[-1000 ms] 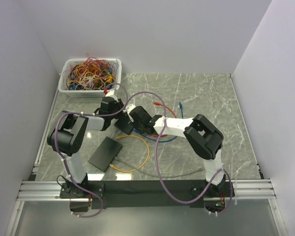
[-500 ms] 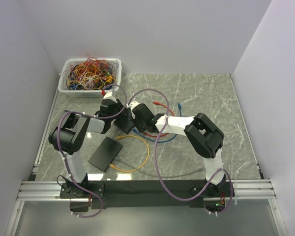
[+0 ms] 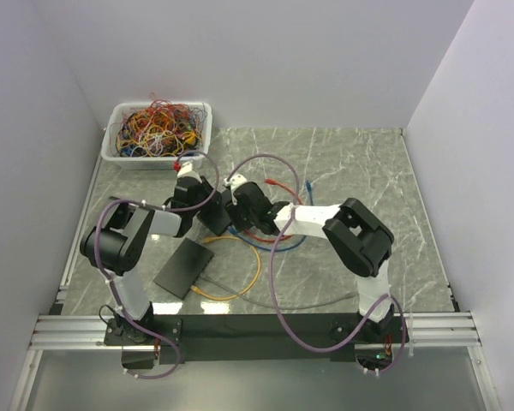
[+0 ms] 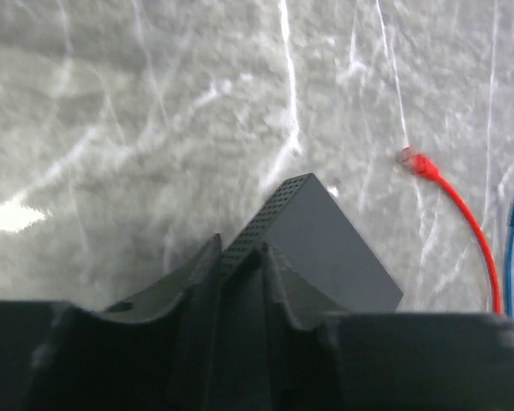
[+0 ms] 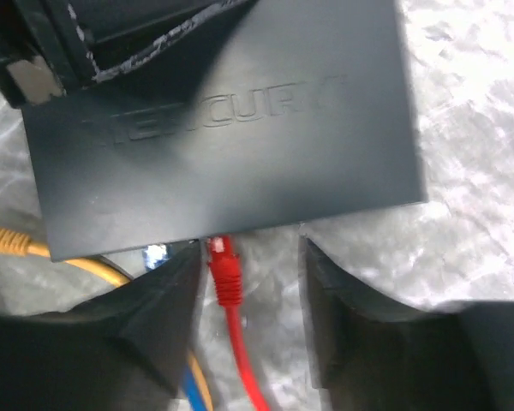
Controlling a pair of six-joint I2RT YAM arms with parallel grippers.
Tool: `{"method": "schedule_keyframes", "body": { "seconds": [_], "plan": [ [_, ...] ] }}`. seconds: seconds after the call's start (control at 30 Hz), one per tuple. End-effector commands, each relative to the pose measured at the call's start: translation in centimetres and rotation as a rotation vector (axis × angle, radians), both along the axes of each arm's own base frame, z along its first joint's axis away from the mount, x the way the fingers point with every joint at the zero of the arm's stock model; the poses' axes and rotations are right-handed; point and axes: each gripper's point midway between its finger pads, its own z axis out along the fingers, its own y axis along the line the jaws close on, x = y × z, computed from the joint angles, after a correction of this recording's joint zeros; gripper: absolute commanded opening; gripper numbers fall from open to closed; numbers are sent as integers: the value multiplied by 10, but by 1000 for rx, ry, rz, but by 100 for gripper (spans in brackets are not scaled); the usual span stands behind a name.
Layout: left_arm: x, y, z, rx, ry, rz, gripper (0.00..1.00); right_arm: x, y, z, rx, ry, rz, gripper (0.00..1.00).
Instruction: Insert the plug into the switch port
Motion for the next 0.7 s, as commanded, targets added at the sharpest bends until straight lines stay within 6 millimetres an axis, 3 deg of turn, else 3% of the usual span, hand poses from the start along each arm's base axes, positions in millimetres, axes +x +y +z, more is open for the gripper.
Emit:
{"method": "schedule_keyframes", "body": {
  "seconds": [0.0,0.07,0.17,0.2,0.3,0.47,0.5,0.57,0.6,0.67],
  "plan": [
    [-111,-30,-67,29,423,-202,32,45,33,168,412,-382,-57,65],
    [-107,-26,-59,52,413,-177,38,40,24,171,400,-381,-67,67],
    [-93,-21,-40,72,365,-136,52,30,10,178,390,-380,-74,69],
    [-92,-19,-34,76,356,-125,61,27,5,182,390,-381,-83,69],
    [-81,-10,-18,88,323,-77,75,20,-8,177,362,-362,-112,69],
    [-67,12,5,101,283,11,83,8,-25,164,321,-332,-132,69],
    [-65,15,18,91,253,24,84,4,-29,163,335,-319,-146,69],
    [-67,26,25,95,233,60,86,-3,-31,166,368,-295,-154,69],
    [-67,28,44,77,184,69,88,-6,-31,168,384,-287,-152,69],
    [-72,36,54,80,152,91,89,-16,-30,169,404,-270,-129,69]
  ]
}}
